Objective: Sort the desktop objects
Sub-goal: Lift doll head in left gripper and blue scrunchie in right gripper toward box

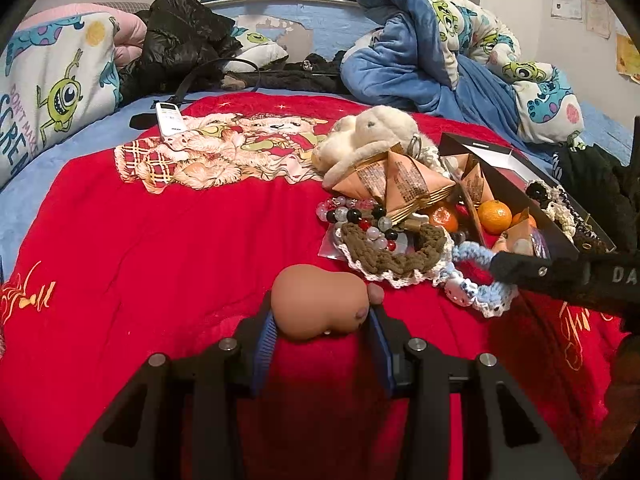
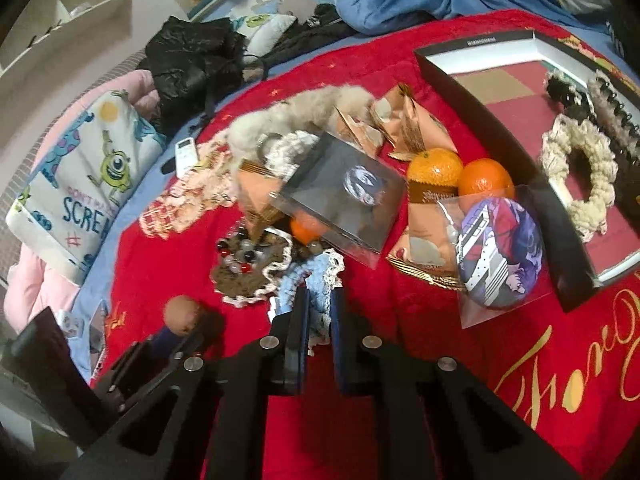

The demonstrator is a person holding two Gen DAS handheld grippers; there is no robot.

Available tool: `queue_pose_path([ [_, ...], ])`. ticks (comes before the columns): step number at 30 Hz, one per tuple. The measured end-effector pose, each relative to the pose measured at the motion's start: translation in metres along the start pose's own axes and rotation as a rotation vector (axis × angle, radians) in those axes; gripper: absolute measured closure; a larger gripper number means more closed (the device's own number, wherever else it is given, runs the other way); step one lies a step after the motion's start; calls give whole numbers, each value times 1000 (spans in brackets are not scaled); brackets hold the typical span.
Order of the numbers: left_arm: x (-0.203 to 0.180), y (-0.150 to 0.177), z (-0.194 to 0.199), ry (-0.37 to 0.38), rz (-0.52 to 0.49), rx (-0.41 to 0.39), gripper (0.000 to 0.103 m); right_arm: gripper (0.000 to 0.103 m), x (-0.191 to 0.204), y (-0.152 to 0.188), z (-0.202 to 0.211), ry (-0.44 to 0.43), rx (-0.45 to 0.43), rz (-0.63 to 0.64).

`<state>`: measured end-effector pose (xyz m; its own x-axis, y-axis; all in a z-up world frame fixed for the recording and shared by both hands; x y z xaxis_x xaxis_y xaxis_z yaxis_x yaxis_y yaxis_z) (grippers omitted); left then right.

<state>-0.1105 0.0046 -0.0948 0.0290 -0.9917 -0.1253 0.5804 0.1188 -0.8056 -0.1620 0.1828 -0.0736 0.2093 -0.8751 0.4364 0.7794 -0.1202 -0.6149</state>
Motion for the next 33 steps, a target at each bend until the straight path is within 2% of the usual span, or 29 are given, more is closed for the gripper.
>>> queue_pose_path([
  [5, -3, 1, 7, -5, -12, -13, 60, 93, 0, 1, 10, -26, -6, -2],
  [19, -34, 3, 24, 56, -11, -15, 60, 93, -24, -2, 52, -34, -60, -10],
  [26, -71, 4, 31, 134, -23, -12, 60, 92, -37, -6, 77, -17, -103, -2],
  [33, -136, 11, 34, 227, -87, 4, 60, 92, -63, -8, 108, 25, -157, 7],
])
Point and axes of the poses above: each gripper's, at about its wrist camera, not at the fingertips, and z roughly against the way its jaws point, x to its left, y to its underside, the point moved 3 cm from there along -z, roughly the way its jaws point, and after that the axes turned 5 degrees about -x, right-handed, at the moved point
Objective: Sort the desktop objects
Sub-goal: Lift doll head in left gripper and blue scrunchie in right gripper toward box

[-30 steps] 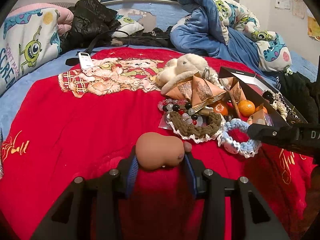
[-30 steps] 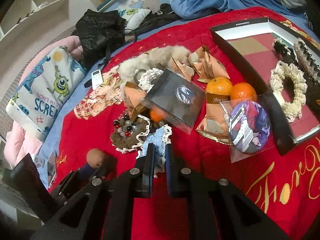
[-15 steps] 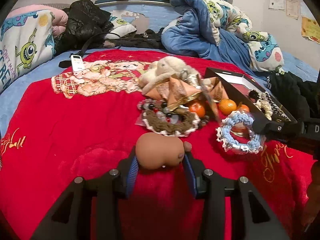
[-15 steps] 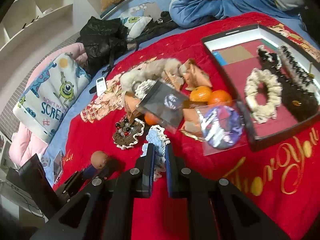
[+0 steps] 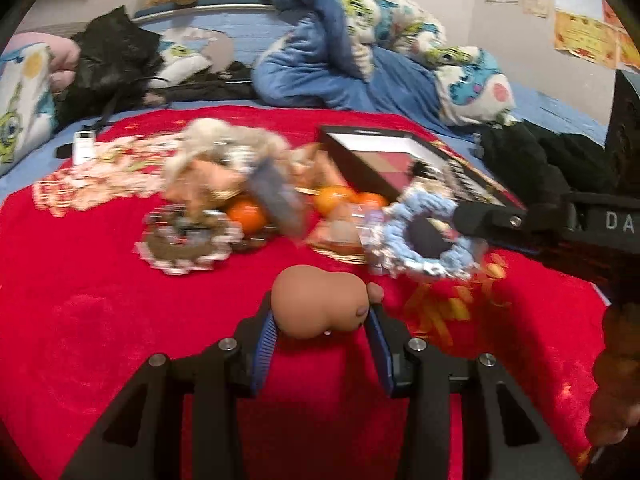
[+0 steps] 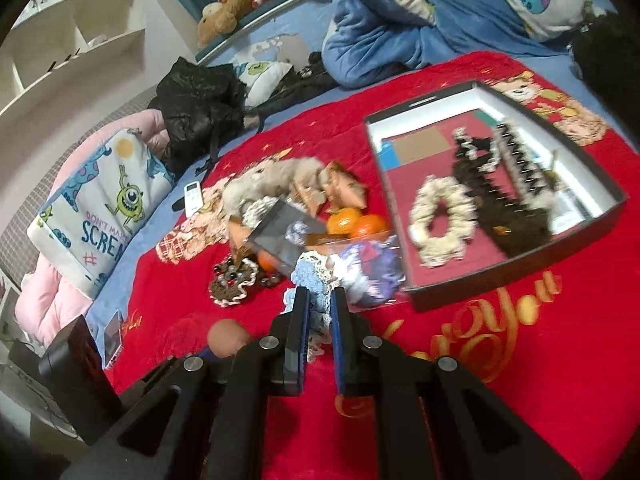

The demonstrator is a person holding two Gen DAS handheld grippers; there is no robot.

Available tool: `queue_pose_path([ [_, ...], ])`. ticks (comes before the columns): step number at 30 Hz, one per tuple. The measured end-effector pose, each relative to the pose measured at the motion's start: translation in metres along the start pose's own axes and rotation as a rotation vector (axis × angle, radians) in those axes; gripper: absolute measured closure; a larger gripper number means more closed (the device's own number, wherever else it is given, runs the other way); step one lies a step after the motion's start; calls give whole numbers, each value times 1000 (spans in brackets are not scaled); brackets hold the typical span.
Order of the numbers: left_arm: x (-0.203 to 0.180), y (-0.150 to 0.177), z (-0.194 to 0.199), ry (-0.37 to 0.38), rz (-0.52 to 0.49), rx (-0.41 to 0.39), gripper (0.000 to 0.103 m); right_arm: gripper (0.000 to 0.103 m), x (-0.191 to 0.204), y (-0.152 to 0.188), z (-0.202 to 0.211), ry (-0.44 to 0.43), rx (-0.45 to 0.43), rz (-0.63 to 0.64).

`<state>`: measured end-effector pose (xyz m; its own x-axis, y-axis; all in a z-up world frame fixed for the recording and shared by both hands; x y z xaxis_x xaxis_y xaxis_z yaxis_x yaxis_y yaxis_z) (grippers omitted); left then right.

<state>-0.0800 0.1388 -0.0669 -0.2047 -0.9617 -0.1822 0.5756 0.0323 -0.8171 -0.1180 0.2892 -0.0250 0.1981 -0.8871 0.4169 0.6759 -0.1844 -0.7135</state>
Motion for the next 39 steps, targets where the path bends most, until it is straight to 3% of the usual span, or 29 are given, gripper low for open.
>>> queue_pose_path([
  [11, -110, 1, -13, 148, -98, 1, 60, 92, -83, -6, 66, 99, -97, -76],
  [17, -147, 7, -18, 206, -124, 10, 60, 92, -123, -2, 92, 147, -125, -142],
  [21, -156, 10, -19, 212, -137, 7, 60, 92, -129, -2, 96, 155, -127, -156],
  [32, -139, 0, -25, 212, -97, 10, 60, 92, -111, -10, 84, 123, -133, -138],
  [39, -133, -10, -30, 216, -101, 4, 60, 92, -119, -19, 82, 129, -161, -168],
])
Point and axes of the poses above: each gripper's, at about its wrist camera, not at the fingertips, and z roughly against the way its jaws point, x to its left, y to its underside, the point moved 3 cm from there along -z, roughly the way its jaws point, and after that the axes turned 5 degrees about -x, right-handed, at the moved point
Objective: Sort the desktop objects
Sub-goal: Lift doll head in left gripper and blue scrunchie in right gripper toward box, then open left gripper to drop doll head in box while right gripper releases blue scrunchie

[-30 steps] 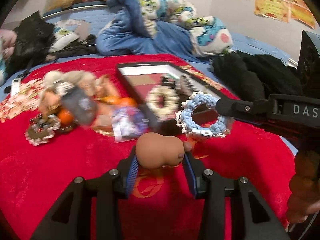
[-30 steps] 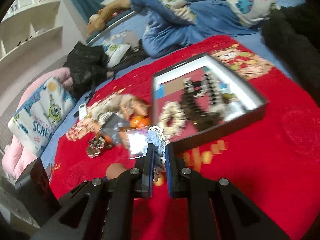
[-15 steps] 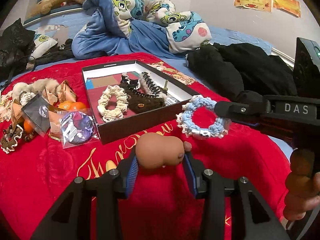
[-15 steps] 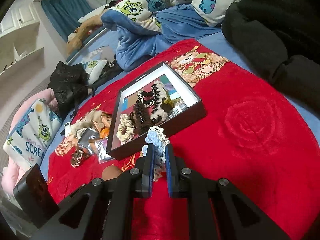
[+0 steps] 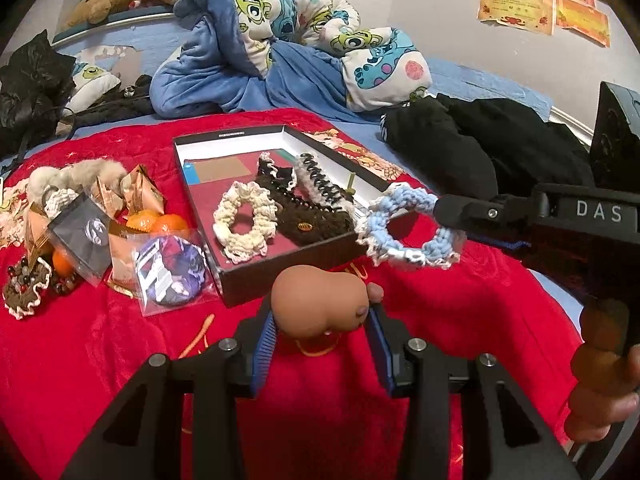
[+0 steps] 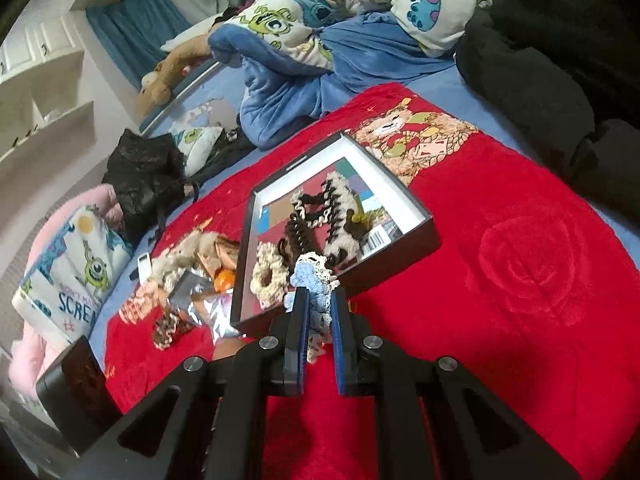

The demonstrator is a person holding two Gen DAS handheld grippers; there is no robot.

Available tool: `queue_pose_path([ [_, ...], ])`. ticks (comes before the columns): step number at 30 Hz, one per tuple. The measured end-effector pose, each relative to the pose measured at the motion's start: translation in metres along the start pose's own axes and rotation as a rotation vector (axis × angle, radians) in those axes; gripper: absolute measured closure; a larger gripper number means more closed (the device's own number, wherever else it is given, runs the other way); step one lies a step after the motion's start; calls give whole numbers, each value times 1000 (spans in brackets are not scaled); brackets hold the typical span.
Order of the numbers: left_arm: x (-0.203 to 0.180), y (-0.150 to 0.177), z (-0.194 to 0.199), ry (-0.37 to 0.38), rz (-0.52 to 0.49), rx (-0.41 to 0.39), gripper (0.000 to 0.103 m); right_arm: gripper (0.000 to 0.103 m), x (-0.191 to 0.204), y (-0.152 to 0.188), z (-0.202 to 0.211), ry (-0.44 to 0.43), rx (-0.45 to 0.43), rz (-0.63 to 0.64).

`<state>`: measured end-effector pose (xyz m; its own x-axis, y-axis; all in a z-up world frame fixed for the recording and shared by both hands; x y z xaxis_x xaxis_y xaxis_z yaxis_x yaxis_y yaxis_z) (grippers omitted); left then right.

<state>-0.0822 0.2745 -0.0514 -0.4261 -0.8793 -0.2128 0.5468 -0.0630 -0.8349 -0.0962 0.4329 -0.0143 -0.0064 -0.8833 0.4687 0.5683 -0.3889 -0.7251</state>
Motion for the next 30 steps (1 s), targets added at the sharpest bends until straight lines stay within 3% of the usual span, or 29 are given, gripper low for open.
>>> queue_pose_path([
  [18, 24, -65, -50, -17, 6, -15, 60, 92, 27, -39, -54, -53, -52, -3],
  [30, 62, -110, -99, -49, -11, 14, 60, 92, 22, -65, -104, -11, -55, -12],
])
Point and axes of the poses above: each gripper's, at about its wrist camera, not at the fingertips, and z roughly against the way its jaws point, x to its left, y to its underside, the point moved 3 cm from there along -z, roughly the way its jaws point, and after that the axes turned 5 degrees about -x, right-handed, at the moved point
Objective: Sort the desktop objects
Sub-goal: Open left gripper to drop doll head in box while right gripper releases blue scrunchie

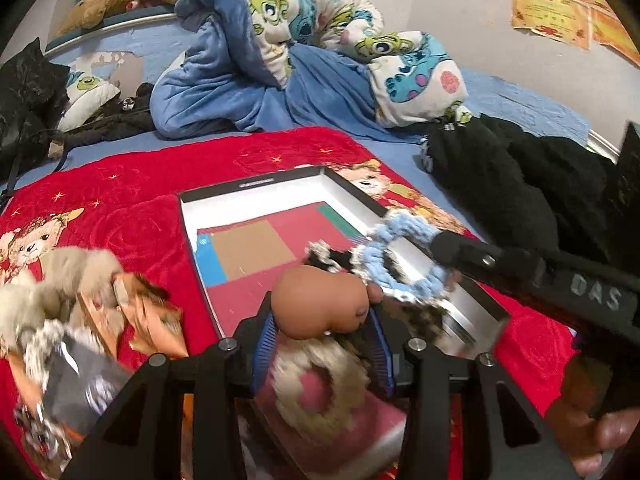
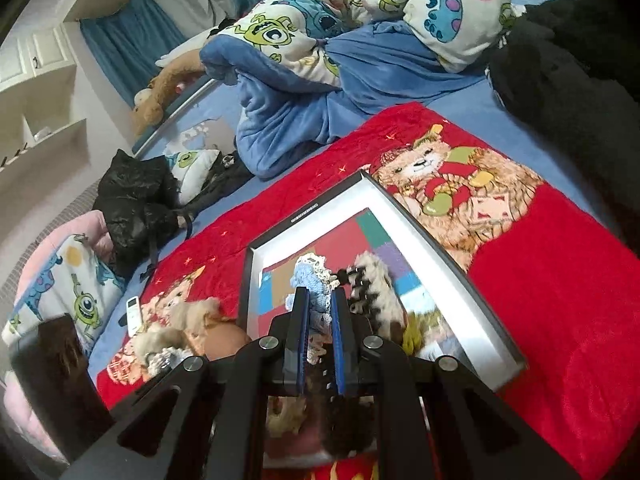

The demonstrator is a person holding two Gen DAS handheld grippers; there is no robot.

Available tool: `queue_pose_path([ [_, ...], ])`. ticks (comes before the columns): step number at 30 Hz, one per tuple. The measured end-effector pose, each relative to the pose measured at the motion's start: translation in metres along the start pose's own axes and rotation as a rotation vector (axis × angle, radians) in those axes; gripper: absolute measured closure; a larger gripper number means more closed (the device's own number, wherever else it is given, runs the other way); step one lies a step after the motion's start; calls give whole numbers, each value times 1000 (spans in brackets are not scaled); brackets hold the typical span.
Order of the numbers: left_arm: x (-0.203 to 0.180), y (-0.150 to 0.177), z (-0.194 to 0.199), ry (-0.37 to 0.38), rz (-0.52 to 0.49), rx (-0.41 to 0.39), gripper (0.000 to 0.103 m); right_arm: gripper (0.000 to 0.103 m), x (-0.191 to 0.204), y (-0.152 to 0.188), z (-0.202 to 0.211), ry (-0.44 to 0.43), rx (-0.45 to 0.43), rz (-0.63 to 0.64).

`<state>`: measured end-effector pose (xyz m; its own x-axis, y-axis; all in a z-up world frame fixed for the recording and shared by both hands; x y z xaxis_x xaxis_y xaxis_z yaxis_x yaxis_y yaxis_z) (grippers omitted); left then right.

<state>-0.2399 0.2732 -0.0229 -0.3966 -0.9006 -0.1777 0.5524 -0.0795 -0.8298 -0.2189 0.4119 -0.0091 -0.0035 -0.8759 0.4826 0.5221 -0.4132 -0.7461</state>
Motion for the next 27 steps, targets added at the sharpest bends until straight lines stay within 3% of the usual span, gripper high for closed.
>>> queue_pose_path([
  [11, 23, 4, -55, -79, 5, 83, 60, 92, -8, 14, -21, 30, 74, 12],
  [20, 18, 12, -53, -118, -55, 56, 60, 92, -4, 35, -36, 92, 140, 67],
  [27, 20, 12, -51, -102, -43, 41, 60, 92, -2, 38, -35, 106, 136, 71],
])
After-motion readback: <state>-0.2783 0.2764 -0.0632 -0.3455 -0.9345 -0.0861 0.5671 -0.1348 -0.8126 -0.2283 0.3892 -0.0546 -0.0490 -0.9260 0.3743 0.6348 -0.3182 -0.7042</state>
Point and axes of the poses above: each gripper's, at about its wrist camera, not at the fingertips, and z roughly against the way its jaws point, x to its left, y to its underside, the point moved 3 cm from there along -z, roughly the way its jaws point, and after that the axes turned 5 degrees about -x, right-handed, at the moved point
